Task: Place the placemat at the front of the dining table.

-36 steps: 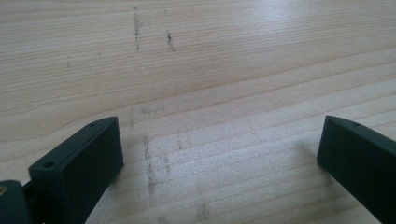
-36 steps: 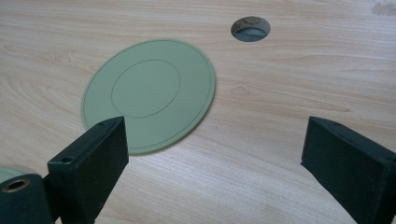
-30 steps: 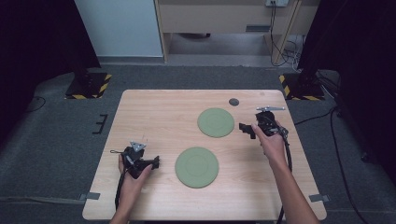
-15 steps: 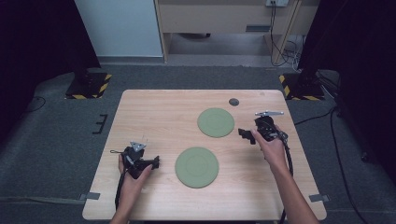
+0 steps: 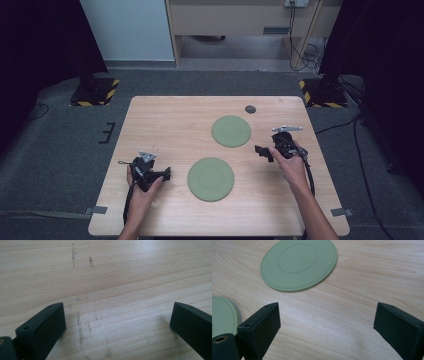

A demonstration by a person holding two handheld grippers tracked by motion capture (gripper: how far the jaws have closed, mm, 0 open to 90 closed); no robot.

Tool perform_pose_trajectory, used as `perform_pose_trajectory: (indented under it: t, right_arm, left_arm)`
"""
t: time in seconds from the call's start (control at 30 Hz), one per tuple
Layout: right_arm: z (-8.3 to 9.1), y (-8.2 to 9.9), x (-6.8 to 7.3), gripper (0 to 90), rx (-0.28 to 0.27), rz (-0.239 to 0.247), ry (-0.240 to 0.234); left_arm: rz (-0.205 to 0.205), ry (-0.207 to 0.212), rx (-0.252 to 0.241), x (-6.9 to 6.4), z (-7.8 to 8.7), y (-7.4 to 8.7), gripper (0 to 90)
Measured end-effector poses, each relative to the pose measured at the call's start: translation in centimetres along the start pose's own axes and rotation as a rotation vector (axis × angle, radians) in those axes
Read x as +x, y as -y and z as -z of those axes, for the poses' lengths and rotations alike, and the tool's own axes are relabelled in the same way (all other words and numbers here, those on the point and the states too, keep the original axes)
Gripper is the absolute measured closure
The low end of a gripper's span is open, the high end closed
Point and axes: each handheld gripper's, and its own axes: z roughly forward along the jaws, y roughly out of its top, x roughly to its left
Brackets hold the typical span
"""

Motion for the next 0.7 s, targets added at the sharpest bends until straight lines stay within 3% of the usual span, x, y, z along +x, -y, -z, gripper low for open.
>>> perform_pose_trajectory:
  t: [0.7]
  right_arm:
    - [0.8, 3.3, -0.2, 7.2, 0.024, 0.002, -0.005]
  left_arm:
    - [0.001, -0.001, 0.000, 0.0, 0.0, 0.0, 0.0]
